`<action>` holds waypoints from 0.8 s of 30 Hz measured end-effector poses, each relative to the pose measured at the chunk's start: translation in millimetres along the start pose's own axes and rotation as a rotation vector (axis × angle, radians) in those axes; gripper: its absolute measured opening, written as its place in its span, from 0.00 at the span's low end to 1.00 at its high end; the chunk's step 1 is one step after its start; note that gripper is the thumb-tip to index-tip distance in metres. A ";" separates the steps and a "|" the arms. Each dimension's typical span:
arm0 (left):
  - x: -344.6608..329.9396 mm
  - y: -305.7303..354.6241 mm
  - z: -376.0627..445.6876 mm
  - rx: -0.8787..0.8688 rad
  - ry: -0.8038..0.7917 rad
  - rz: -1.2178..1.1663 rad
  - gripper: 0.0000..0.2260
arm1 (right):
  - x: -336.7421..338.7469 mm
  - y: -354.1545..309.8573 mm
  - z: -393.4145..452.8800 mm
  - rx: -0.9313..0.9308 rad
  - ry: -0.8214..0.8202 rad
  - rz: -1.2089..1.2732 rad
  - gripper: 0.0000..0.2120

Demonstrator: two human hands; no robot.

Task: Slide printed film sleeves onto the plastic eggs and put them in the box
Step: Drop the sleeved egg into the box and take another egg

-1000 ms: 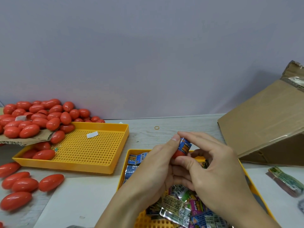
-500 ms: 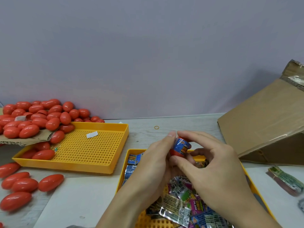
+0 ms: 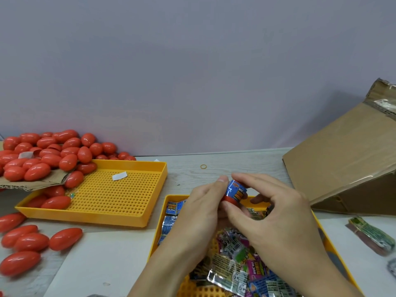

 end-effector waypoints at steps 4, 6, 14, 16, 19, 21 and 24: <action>5.4 11.4 0.5 -0.099 0.038 0.238 0.15 | -0.6 1.7 0.7 -0.013 -0.023 -0.061 0.21; 3.7 9.9 1.6 -0.104 0.010 0.260 0.15 | 0.3 4.0 -0.1 -0.020 -0.004 -0.061 0.23; 0.5 5.0 2.3 -0.059 -0.011 -0.106 0.20 | 0.9 -0.2 0.7 -0.016 0.015 -0.013 0.25; -1.4 5.2 2.2 -0.053 -0.022 -0.141 0.21 | 1.8 -1.2 0.2 -0.006 0.032 -0.028 0.23; -3.5 4.0 1.9 -0.041 -0.031 -0.173 0.22 | 2.4 -3.4 -0.5 0.007 0.048 -0.041 0.21; -3.6 3.5 1.6 -0.034 -0.026 -0.180 0.20 | 2.6 -4.7 -0.7 0.019 0.053 -0.053 0.21; -4.0 1.6 1.8 -0.020 -0.034 -0.171 0.19 | 2.6 -4.1 -0.8 0.021 0.058 -0.060 0.21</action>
Point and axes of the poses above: each hand's wrist, its own z-axis towards the middle knuckle, its own x-axis out of the back of the hand, y = z × x, the point moved 8 cm from there along z, towards the middle knuckle, and after that the axes turned 15 degrees about -y, right-handed, at the moved point
